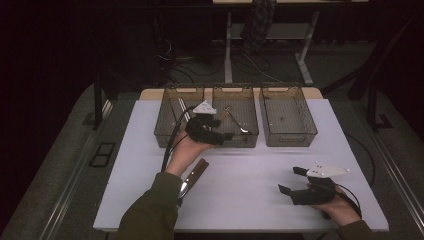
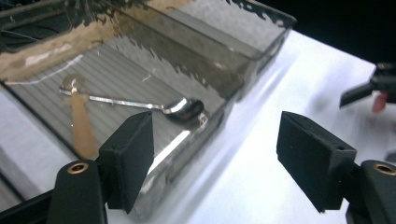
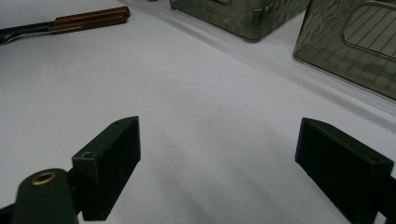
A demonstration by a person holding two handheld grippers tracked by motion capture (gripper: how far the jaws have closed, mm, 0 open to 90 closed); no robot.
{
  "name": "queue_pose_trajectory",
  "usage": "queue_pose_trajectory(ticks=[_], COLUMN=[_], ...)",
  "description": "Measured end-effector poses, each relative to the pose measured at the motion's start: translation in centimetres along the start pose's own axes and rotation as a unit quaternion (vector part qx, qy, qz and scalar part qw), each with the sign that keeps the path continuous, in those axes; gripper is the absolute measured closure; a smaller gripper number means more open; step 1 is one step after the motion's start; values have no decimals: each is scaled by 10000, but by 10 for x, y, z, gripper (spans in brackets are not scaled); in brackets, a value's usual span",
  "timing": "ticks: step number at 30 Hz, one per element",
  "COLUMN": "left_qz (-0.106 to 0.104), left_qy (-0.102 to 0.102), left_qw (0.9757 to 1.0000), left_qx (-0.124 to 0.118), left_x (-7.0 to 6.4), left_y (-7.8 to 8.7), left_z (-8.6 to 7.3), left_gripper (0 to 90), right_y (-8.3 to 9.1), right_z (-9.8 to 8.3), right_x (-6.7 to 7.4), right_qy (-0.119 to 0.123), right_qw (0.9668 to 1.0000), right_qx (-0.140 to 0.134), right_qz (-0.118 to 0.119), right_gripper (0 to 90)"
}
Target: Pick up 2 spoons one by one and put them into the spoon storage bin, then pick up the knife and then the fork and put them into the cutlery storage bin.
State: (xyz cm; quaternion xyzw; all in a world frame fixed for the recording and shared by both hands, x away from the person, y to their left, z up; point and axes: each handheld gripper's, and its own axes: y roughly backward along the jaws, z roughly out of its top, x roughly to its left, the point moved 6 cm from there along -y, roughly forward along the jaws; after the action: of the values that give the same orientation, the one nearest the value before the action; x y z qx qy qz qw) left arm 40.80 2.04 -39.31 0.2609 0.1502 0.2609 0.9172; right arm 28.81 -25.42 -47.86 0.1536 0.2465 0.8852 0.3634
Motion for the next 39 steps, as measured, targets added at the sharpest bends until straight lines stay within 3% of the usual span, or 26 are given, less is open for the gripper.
queue_pose_trajectory(ticks=[12,25,31,36,39], left_qz=[161,528,555,401,379], left_qy=[125,335,402,570,526], left_qw=[9998,9980,9971,9964,9960], left_qx=[-43,127,325,479,610], left_x=[-4,4,7,5,1], left_y=[31,66,73,71,69], left_z=[-48,-105,-125,-139,-144], left_gripper=[281,501,589,626,645], right_y=[0,1,2,2,3], right_z=[0,0,1,0,0], right_x=[0,0,0,0,0], right_qy=[-3,5,18,33,28], right_qw=[10000,10000,10000,10000,10000], right_qx=[6,17,-22,-15,-5], right_qz=[-22,-52,-50,-71,-84], right_gripper=[139,139,139,139,139])
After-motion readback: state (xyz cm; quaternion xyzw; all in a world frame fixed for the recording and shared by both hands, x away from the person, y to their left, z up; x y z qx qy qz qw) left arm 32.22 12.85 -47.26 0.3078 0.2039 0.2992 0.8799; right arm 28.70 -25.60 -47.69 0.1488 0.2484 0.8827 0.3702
